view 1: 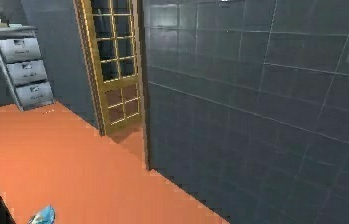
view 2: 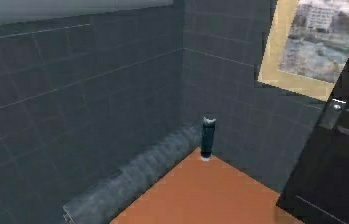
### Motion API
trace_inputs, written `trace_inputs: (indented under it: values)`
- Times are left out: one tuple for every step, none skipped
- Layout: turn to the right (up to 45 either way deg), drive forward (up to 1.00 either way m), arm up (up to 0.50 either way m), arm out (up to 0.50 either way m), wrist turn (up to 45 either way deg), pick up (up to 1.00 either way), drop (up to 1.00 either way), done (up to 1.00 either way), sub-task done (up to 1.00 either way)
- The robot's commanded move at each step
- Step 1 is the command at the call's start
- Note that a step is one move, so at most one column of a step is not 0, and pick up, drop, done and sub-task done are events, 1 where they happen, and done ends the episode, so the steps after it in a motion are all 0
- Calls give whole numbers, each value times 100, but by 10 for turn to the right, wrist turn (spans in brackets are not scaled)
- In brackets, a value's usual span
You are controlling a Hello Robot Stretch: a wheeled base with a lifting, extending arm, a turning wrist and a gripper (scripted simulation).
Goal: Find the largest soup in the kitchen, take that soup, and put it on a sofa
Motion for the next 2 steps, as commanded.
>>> trace_inputs:
  values:
    - [0, 20, 0, 0, 0, 0, 0, 0, 0]
    - [-30, 0, 0, 0, 0, 0, 0, 0, 0]
